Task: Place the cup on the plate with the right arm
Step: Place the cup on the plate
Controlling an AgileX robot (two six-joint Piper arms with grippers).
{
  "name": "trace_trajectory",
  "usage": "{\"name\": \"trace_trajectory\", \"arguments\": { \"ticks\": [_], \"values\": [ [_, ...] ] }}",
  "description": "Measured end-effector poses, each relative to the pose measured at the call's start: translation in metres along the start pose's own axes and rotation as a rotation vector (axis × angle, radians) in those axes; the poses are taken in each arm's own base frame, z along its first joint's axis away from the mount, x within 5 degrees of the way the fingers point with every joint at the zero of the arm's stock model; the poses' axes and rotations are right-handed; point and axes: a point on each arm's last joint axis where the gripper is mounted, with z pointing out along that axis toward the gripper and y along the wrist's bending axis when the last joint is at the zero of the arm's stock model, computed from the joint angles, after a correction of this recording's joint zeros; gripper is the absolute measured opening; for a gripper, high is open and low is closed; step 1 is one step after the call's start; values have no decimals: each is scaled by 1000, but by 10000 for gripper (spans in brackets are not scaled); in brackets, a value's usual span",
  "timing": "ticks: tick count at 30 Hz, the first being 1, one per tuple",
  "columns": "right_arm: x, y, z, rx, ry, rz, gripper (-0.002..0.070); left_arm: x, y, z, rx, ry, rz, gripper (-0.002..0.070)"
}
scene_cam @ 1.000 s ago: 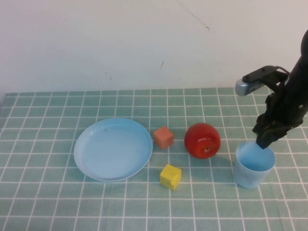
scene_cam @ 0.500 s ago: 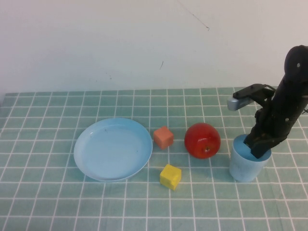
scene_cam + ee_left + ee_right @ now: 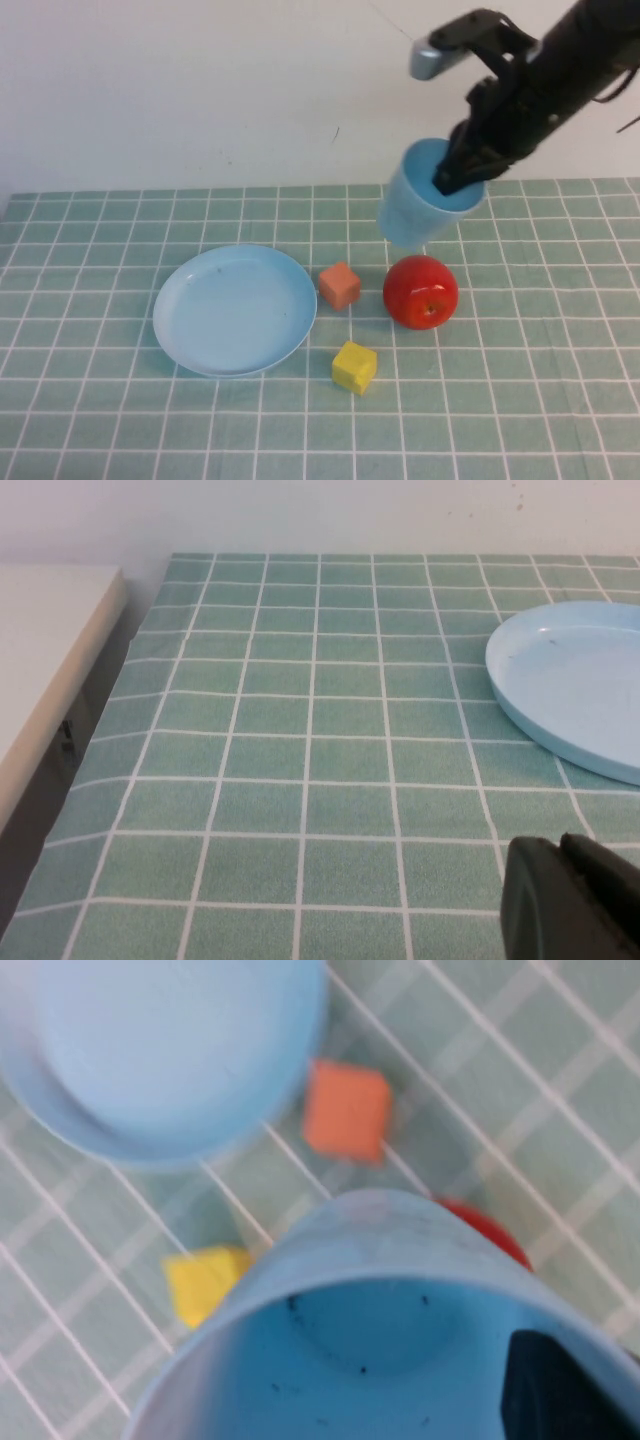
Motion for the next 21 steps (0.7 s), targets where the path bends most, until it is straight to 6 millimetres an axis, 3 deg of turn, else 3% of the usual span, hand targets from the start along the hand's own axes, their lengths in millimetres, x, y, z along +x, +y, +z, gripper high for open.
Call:
{"name": "trace_trajectory", "arguments": {
  "ticks": [5,9,14,21],
  "values": [
    [-40,56,-1,-36,-121,-164,21,0,0,0,0,0,0,-3],
    [-61,87,26,-74,-140,-267,21,0,0,0,0,0,0,-3],
    [-72,91,74,-99,-106,-290,20,0,0,0,0,0,0,-3],
    [-68,79,143,-112,-40,-276,20,0,0,0,0,0,0,-3]
  ]
}}
